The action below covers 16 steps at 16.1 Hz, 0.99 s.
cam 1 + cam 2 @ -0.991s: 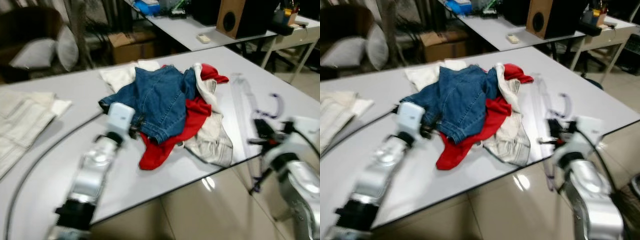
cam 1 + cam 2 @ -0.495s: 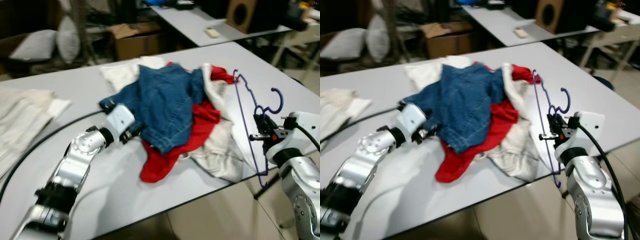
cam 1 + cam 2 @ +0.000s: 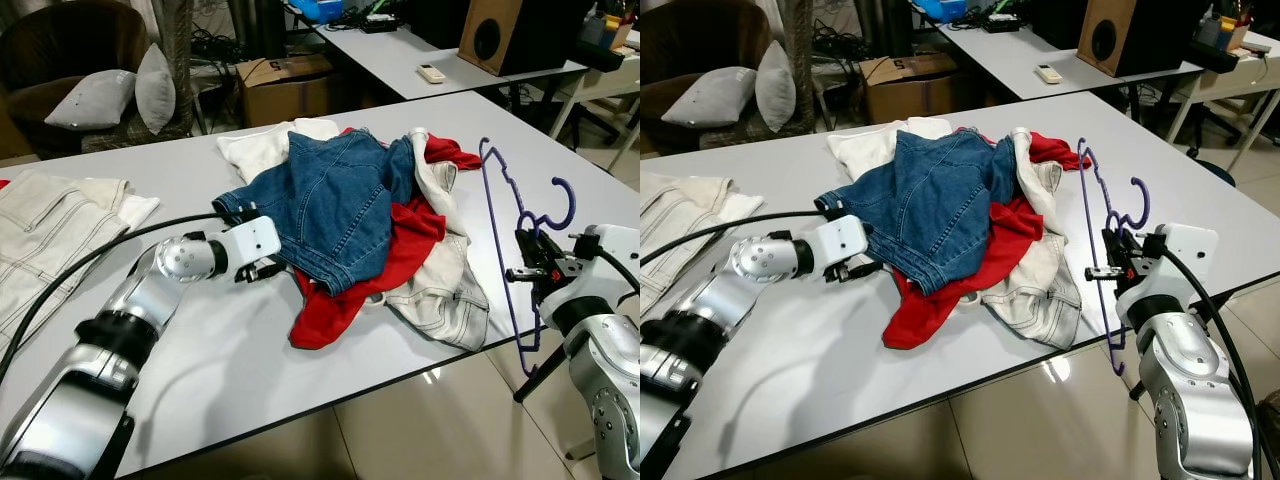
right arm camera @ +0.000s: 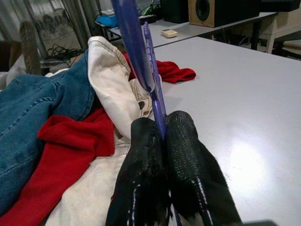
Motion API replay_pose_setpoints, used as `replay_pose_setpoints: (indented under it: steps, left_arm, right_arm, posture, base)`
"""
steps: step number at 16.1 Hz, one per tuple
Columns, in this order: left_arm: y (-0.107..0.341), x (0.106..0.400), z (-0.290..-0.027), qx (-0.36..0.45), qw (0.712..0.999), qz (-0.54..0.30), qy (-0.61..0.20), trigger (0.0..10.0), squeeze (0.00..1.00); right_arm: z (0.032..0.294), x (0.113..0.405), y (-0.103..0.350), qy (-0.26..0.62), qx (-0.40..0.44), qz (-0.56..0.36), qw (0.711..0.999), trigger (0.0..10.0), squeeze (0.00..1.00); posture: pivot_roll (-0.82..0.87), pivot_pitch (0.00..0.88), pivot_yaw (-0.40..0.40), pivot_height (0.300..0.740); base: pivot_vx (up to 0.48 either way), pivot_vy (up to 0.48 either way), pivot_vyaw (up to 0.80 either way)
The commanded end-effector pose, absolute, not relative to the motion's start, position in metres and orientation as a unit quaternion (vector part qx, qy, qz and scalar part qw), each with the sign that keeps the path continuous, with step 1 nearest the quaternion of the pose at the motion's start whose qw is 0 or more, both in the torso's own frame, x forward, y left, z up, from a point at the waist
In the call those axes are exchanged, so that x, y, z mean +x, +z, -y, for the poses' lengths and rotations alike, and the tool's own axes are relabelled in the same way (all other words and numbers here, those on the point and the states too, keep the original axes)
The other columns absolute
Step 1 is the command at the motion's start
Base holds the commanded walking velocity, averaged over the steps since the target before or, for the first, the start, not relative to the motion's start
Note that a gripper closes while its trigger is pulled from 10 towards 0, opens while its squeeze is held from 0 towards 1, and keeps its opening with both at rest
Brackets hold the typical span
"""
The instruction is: Hang hanger
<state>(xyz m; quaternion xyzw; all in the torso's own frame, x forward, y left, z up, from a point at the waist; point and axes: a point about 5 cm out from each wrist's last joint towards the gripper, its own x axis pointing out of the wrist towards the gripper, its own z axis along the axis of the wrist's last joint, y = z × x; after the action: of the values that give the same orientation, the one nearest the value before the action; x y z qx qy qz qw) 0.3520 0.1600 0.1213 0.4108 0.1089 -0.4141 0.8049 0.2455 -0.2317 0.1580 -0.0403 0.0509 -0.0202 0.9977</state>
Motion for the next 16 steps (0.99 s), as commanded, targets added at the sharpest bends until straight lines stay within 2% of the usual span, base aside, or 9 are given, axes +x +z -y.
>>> replay_pose_setpoints:
  steps: [1,5,8,12,14,16]
  left_arm:
    - [0.118,0.353,-0.156,0.431,0.792,-0.111,-0.418,10.0,0.0]
    - [0.107,0.357,-0.155,0.494,0.758,-0.121,-0.409,10.0,0.0]
    - [0.113,0.361,-0.152,0.472,0.779,-0.1,-0.4,10.0,0.0]
    - [0.12,0.364,-0.152,0.484,0.773,-0.082,-0.402,10.0,0.0]
    - [0.131,0.369,-0.148,0.476,0.789,-0.049,-0.385,10.0,0.0]
    - [0.134,0.372,-0.144,0.475,0.793,-0.038,-0.379,10.0,0.0]
  right_arm:
    - [0.234,0.244,0.164,-0.026,-0.046,-0.037,0.998,10.0,0.0]
    - [0.233,0.243,0.163,-0.029,-0.044,-0.037,0.998,10.0,0.0]
    - [0.232,0.241,0.164,-0.032,-0.043,-0.035,0.998,10.0,0.0]
    - [0.237,0.241,0.164,-0.036,-0.046,-0.036,0.998,10.0,0.0]
    - [0.237,0.243,0.165,-0.037,-0.045,-0.034,0.998,10.0,0.0]
    - [0.233,0.245,0.165,-0.031,-0.044,-0.032,0.998,10.0,0.0]
  posture:
    - [-0.11,0.0,0.047,0.74]
    - [-0.11,0.0,0.057,0.74]
    - [-0.12,0.0,0.066,0.74]
    - [-0.11,0.0,0.062,0.74]
    - [-0.1,0.0,0.056,0.74]
    - [-0.1,0.0,0.056,0.74]
  base:
    - [0.0,0.0,0.0]
    - [0.0,0.0,0.0]
    - [0.0,0.0,0.0]
    - [0.0,0.0,0.0]
    - [0.0,0.0,0.0]
    - [0.0,0.0,0.0]
